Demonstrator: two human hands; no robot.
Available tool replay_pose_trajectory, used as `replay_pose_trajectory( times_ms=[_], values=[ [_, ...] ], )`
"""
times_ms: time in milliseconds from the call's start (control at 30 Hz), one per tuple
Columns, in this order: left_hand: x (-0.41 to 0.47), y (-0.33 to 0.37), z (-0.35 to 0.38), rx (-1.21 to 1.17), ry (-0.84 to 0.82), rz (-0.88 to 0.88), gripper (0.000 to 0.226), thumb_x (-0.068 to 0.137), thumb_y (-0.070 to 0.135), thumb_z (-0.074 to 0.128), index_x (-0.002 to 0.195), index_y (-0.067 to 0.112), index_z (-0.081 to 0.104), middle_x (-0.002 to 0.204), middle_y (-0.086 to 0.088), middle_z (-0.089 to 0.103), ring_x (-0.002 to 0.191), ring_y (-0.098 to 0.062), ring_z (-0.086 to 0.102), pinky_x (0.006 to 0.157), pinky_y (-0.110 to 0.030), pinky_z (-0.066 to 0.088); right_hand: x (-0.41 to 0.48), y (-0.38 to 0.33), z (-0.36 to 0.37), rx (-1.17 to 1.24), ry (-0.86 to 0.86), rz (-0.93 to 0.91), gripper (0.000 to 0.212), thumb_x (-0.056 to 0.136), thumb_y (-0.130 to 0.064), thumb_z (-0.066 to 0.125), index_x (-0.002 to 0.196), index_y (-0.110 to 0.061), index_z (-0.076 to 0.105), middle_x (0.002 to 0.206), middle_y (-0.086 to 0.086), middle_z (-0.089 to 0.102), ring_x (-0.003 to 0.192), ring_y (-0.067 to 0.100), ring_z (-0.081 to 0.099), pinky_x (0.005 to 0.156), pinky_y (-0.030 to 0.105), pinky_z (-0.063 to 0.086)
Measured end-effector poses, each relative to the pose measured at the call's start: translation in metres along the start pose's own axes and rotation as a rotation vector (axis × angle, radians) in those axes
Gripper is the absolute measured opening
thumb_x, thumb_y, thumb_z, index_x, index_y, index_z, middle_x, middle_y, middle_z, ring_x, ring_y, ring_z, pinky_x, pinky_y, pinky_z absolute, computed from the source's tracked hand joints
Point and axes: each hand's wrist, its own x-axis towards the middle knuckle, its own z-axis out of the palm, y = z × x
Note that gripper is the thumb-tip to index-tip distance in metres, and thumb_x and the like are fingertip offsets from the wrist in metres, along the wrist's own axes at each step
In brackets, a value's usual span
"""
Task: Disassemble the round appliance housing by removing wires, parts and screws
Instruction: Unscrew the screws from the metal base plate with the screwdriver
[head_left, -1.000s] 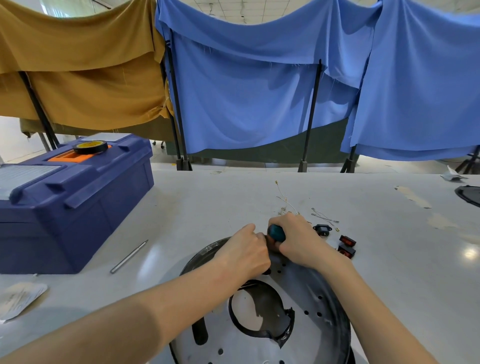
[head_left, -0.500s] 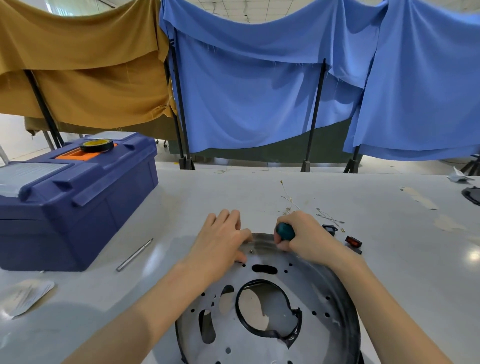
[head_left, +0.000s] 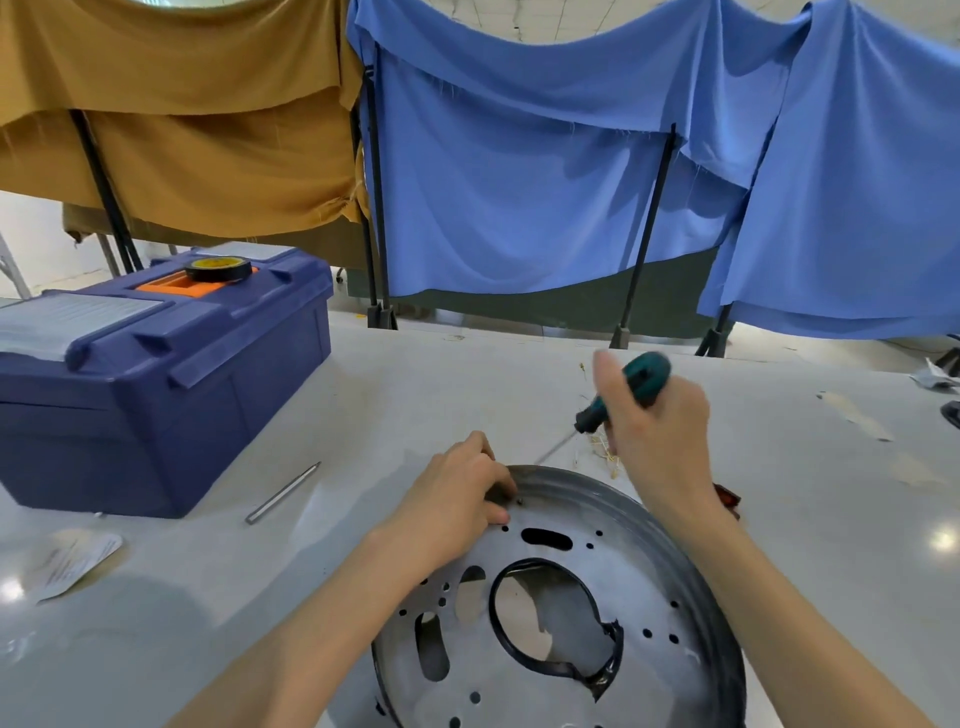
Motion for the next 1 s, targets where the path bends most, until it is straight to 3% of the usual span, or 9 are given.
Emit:
replay_pose_trajectory(
  times_ms=[67,233,400,567,667,800,933,1000],
  values=[
    [0.000,-0.001,0.000,-0.009,-0.001,-0.006,0.030,0.086,0.024,0.069,0.116,0.021,0.068,0.113,0.001,0.048,0.104,-0.021,0.049,0.091,-0.032,0.043,-0.008,0.007,0.007,-0.098,-0.045,0.002,0.047,0.091,-0.035,0.060,0.056,-0.004,0.056,0.045,-0.010,0.062,0.040,0.004,0.056,0.045,0.013,0.044],
    [0.002,-0.002,0.003,-0.033,0.002,-0.012,0.029,0.087,0.021,0.069,0.116,0.020,0.068,0.112,0.002,0.050,0.102,-0.023,0.052,0.091,-0.034,0.045,-0.010,0.013,0.009,-0.143,-0.051,0.001,0.051,0.089,-0.037,0.060,0.060,0.005,0.058,0.047,0.011,0.060,0.048,0.028,0.057,0.055,0.035,0.049],
    [0.003,-0.003,0.004,-0.027,0.000,-0.010,0.030,0.087,0.021,0.068,0.117,0.020,0.068,0.112,0.002,0.050,0.102,-0.024,0.052,0.091,-0.036,0.045,-0.014,0.016,0.012,-0.154,-0.070,-0.011,0.043,0.089,-0.034,0.061,0.059,-0.004,0.060,0.046,-0.012,0.061,0.042,0.009,0.055,0.047,0.019,0.046],
    [0.004,-0.004,0.005,-0.016,-0.003,-0.017,0.029,0.086,0.020,0.068,0.115,0.020,0.068,0.111,0.002,0.050,0.100,-0.027,0.051,0.090,-0.039,0.046,-0.013,0.017,0.012,-0.119,-0.075,-0.006,0.047,0.088,-0.036,0.062,0.060,0.001,0.059,0.048,0.003,0.062,0.041,0.018,0.055,0.047,0.028,0.048],
    [0.004,-0.005,0.006,-0.019,0.004,-0.005,0.029,0.086,0.019,0.068,0.115,0.020,0.068,0.110,0.002,0.050,0.099,-0.025,0.052,0.089,-0.037,0.046,-0.014,0.017,0.011,-0.123,-0.075,-0.017,0.047,0.087,-0.037,0.061,0.061,0.001,0.059,0.048,0.008,0.060,0.041,0.019,0.054,0.046,0.026,0.047],
    [0.004,-0.004,0.006,-0.022,0.003,-0.011,0.029,0.086,0.020,0.068,0.116,0.020,0.068,0.111,0.002,0.050,0.100,-0.025,0.052,0.091,-0.037,0.046,-0.014,0.018,0.011,-0.123,-0.089,-0.033,0.045,0.088,-0.035,0.062,0.056,-0.004,0.055,0.043,-0.008,0.058,0.036,0.004,0.049,0.043,0.017,0.043],
    [0.004,-0.003,0.005,-0.023,-0.005,-0.012,0.030,0.087,0.020,0.068,0.116,0.019,0.067,0.112,0.001,0.050,0.102,-0.026,0.051,0.092,-0.038,0.046,-0.014,0.019,0.012,-0.098,-0.079,-0.046,0.045,0.087,-0.036,0.062,0.056,-0.004,0.055,0.045,-0.005,0.057,0.036,0.004,0.049,0.042,0.016,0.042],
    [0.003,-0.002,0.004,-0.024,-0.004,-0.014,0.030,0.087,0.020,0.068,0.117,0.019,0.067,0.112,0.001,0.050,0.103,-0.026,0.051,0.092,-0.038,0.045,-0.014,0.019,0.011,-0.100,-0.094,-0.048,0.042,0.089,-0.032,0.063,0.054,-0.010,0.054,0.041,-0.014,0.057,0.035,0.001,0.050,0.042,0.011,0.041]
  ],
)
